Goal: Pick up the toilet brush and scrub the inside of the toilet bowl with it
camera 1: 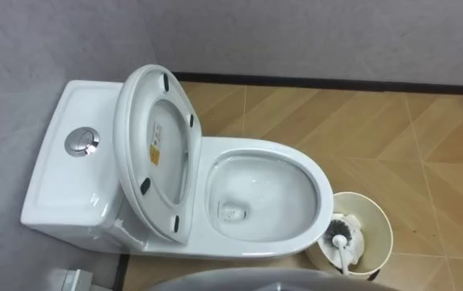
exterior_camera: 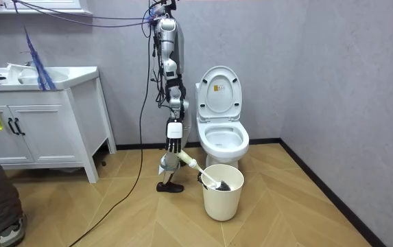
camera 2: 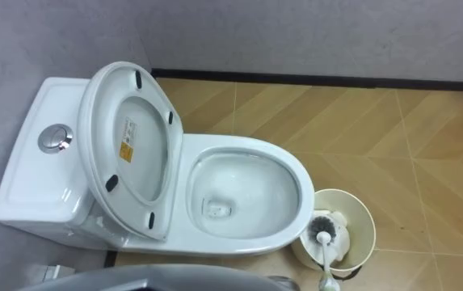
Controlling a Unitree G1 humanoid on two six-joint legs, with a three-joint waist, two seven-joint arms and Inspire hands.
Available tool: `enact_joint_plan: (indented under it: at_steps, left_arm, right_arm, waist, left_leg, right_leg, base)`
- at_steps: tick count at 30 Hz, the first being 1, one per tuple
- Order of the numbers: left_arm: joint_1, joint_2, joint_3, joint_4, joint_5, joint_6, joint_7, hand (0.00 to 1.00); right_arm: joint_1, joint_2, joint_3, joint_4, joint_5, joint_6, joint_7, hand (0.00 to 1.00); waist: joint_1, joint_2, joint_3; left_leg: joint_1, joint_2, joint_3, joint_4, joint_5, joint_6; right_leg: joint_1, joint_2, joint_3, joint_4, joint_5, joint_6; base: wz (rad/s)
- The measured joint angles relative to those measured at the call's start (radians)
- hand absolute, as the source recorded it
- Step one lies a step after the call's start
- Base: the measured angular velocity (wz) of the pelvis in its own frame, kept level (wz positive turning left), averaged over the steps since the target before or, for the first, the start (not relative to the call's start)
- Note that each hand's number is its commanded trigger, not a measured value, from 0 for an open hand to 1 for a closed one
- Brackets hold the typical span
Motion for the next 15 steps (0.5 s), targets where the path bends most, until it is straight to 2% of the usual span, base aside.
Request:
enact_joint_plan:
  at_steps: [9,15]
  left_arm:
    - [-0.006,0.001,0.007,0.000,0.001,0.000,0.000,0.00]
    - [-0.007,0.001,0.007,-0.002,0.000,0.000,0.000,0.00]
  right_arm:
    - [-0.004,-0.001,-0.002,0.000,-0.001,0.000,-0.023,0.00]
    - [-0.005,-0.002,-0.002,-0.003,0.001,0.000,-0.060,0.00]
  waist:
    - [0.014,-0.003,0.0013]
    - [0.020,0.005,0.0016]
  left_leg:
    - [-0.002,-0.001,0.001,0.000,0.000,0.000]
    - [-0.012,-0.003,-0.007,0.002,0.000,0.000]
  right_leg:
    - [-0.001,0.000,0.003,-0.008,0.000,0.000]
    - [0.000,0.000,-0.003,-0.012,0.000,0.000]
  base:
    - [0.00]
    - [0.03]
